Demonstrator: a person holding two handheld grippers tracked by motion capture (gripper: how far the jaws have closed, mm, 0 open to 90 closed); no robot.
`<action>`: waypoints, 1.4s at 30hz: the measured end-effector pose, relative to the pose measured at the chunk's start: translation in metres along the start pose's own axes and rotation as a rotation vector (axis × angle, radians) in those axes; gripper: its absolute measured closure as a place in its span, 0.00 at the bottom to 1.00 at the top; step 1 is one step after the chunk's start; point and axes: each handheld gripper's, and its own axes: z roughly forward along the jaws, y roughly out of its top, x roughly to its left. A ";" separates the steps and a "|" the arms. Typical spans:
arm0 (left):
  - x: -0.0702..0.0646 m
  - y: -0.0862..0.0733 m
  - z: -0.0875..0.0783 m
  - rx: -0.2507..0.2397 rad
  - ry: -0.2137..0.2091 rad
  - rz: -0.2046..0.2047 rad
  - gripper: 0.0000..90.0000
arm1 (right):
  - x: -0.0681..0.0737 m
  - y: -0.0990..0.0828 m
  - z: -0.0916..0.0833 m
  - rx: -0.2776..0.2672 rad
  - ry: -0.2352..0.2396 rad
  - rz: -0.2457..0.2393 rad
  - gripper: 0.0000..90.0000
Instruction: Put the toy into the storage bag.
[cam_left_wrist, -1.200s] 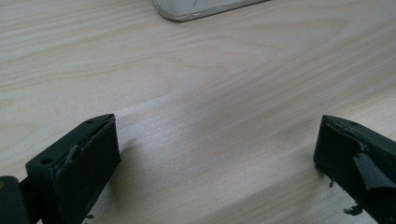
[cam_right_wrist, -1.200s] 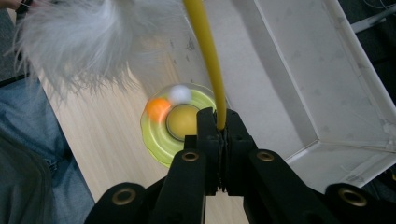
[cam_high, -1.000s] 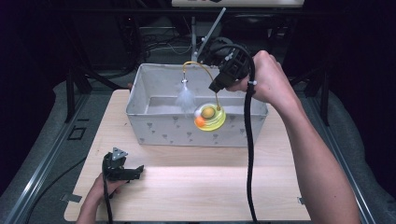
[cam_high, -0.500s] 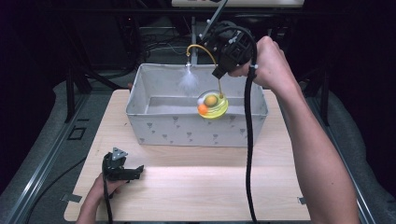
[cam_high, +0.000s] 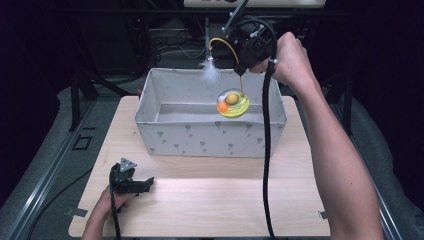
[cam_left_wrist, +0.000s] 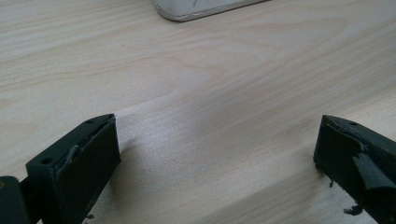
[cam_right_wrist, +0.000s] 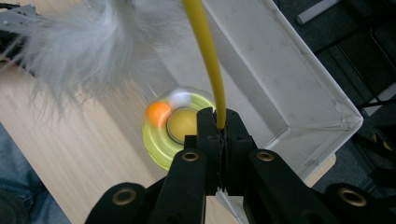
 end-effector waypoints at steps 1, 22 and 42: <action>0.000 0.000 0.000 0.000 0.000 0.000 0.00 | -0.004 0.000 0.002 0.001 -0.003 0.010 0.99; 0.000 0.000 0.000 0.000 0.000 -0.001 0.00 | -0.037 -0.007 0.017 0.014 -0.044 0.121 0.99; 0.000 0.000 0.000 0.000 0.000 0.000 0.00 | -0.070 -0.032 0.054 0.056 -0.068 0.226 0.99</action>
